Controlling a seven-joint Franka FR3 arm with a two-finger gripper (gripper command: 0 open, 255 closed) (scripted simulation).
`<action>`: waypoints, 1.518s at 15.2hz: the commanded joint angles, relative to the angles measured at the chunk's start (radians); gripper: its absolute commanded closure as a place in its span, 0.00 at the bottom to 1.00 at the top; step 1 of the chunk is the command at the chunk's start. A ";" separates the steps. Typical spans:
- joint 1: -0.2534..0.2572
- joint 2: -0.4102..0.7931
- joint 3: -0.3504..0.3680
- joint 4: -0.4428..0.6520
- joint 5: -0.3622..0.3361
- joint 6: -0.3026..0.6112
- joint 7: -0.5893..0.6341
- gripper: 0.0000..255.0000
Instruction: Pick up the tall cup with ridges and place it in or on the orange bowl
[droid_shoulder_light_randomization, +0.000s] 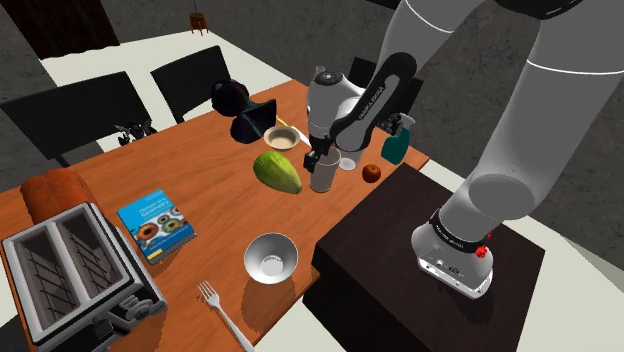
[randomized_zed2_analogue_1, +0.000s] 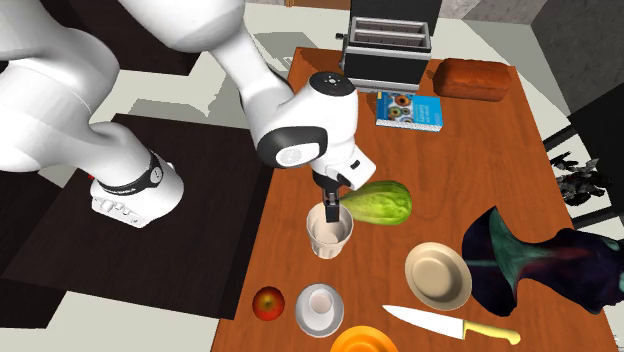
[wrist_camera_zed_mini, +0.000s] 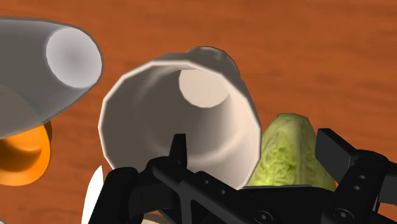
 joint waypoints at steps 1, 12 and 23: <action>0.014 0.039 -0.020 0.010 -0.034 0.028 0.030 0.00; 0.030 0.082 -0.047 0.024 -0.067 0.058 0.057 1.00; 0.014 0.049 -0.026 0.015 -0.041 0.035 0.033 1.00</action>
